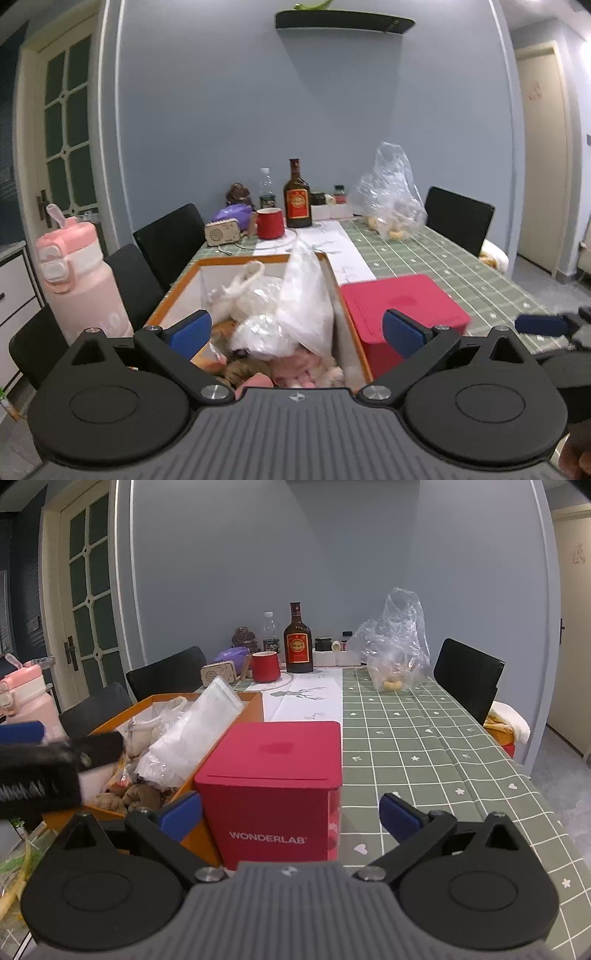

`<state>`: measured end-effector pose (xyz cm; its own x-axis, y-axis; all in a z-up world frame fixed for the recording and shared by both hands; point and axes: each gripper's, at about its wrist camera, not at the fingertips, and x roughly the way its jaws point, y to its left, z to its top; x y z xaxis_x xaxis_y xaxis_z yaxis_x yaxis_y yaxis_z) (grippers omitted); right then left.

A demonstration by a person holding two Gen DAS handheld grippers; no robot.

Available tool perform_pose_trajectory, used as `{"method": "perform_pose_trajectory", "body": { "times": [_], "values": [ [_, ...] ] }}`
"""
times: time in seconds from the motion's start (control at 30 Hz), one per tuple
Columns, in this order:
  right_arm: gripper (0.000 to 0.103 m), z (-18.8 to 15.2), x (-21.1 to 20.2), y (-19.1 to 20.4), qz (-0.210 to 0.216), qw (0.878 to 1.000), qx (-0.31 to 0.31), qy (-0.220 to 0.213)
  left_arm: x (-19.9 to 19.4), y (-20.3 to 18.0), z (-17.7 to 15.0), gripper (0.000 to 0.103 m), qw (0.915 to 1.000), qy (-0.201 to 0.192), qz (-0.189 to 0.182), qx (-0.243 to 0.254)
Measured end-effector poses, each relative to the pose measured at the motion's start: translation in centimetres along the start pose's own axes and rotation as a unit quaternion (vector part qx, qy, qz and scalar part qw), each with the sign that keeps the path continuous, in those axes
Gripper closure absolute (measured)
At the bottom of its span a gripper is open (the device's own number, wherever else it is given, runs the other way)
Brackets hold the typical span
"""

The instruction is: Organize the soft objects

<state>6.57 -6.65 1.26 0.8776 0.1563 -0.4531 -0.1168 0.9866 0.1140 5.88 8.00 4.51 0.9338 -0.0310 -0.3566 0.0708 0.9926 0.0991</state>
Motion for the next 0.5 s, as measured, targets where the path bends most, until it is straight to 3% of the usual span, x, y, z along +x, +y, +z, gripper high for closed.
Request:
{"method": "perform_pose_trajectory", "body": {
  "times": [0.5],
  "values": [
    [0.003, -0.7, -2.2, 0.1, 0.001, 1.0, 0.001, -0.009, -1.9, -0.6, -1.0, 0.0, 0.9991, 0.003, 0.009, -0.04]
  ]
}}
